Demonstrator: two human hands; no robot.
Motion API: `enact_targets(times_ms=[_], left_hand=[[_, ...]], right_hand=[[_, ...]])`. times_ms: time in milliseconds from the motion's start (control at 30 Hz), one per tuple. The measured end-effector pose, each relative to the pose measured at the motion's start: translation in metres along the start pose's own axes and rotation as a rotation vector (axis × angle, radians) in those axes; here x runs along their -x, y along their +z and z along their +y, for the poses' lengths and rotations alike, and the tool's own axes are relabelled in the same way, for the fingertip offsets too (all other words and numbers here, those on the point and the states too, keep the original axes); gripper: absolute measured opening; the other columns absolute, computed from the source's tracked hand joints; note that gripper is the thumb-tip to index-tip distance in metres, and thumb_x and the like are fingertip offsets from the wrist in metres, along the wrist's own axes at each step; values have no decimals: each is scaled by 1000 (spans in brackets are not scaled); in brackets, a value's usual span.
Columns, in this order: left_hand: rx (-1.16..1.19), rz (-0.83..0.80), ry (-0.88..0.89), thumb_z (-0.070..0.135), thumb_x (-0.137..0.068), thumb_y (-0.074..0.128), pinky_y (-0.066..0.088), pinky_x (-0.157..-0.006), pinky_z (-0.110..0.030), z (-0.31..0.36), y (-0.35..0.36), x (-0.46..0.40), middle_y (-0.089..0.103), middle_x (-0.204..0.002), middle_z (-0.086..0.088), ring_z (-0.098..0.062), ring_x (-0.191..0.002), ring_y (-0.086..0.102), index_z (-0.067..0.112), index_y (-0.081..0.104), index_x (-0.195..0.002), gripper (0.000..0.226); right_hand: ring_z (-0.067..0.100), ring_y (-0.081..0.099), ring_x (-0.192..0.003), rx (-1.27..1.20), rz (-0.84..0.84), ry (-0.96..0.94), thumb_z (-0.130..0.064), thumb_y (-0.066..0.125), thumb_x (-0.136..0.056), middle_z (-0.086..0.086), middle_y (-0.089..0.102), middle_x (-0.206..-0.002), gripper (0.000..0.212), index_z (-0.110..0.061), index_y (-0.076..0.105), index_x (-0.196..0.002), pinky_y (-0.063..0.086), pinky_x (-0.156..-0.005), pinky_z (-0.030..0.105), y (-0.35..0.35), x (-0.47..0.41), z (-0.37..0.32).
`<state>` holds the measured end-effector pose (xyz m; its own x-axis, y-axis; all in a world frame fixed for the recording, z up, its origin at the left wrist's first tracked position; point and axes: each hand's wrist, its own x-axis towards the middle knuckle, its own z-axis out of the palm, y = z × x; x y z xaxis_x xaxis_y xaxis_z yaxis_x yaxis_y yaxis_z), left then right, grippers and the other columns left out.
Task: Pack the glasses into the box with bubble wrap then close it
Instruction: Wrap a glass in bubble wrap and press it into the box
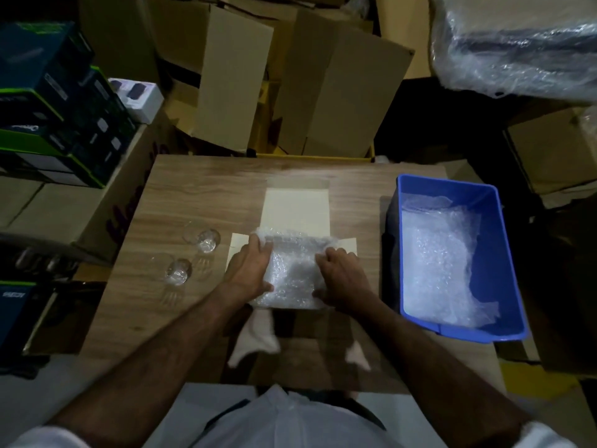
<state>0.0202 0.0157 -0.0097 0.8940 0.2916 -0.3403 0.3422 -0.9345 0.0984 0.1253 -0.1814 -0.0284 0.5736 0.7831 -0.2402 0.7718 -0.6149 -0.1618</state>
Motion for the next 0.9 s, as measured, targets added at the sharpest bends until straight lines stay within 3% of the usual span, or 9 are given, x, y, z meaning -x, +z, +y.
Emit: enact_targets(times_ms=[133,300,367,433,567,633,733,800,900], left_hand=[[-111,10,-13,62,-68,82,43,-95,-39,5,8,-4,35,-136,-14,-28,-115,44,14,42,-140,96],[-199,64,-49,69,-74,71,37,-94,-40,13,11,1,40,-133,-11,-27,-114,41,20,57,-123,71],[-168,149,-42,55,-75,79,37,-92,-40,19,7,5,42,-133,-10,-28,-114,43,21,57,-122,62],[-129,193,25,37,-76,83,38,-92,-39,27,6,5,42,-135,-9,-27,-115,44,20,57,-124,57],[-65,-2,108,26,-81,80,40,-103,-40,31,7,-5,33,-149,-17,-34,-133,40,12,42,-145,76],[-26,-71,70,24,-76,83,45,-102,-42,29,8,-10,33,-147,-19,-37,-133,41,10,34,-148,89],[-31,-126,69,25,-68,90,50,-99,-43,28,9,-16,38,-145,-22,-38,-129,47,11,27,-150,104],[-28,-165,64,23,-70,90,52,-97,-44,29,10,-19,38,-148,-25,-40,-130,49,13,18,-155,112],[-45,-194,52,21,-73,87,53,-92,-44,28,15,-22,38,-149,-25,-41,-127,53,18,5,-160,119]], right_hand=[[31,44,-114,42,22,-13,-57,81,-67,11,46,-128,68,-17,64,-119,38,-92,41,3,-5,0],[32,36,-121,44,4,18,-67,79,-62,14,33,-144,75,-27,63,-123,34,-98,44,2,3,1],[33,35,-123,43,91,24,-58,83,-61,16,35,-146,74,-24,63,-123,31,-99,45,-1,10,-2],[34,42,-122,39,216,-21,-40,80,-69,19,47,-140,55,-16,67,-116,33,-98,45,-4,14,-12],[34,63,-92,-65,187,-128,-8,71,-81,19,66,-106,15,-3,72,-95,52,-76,44,0,5,-41],[33,65,-91,-85,109,-100,-5,77,-82,19,65,-107,21,-1,71,-102,54,-72,40,-1,-3,-49],[34,53,-128,23,-8,22,-11,61,-98,26,42,-148,50,2,45,-143,50,-100,39,10,-13,-47],[36,45,-138,79,-41,71,-16,62,-99,31,29,-156,64,4,30,-151,44,-110,39,16,-17,-45],[36,49,-134,29,-98,95,-19,68,-95,34,18,-159,79,0,21,-156,49,-103,38,20,-22,-44]])
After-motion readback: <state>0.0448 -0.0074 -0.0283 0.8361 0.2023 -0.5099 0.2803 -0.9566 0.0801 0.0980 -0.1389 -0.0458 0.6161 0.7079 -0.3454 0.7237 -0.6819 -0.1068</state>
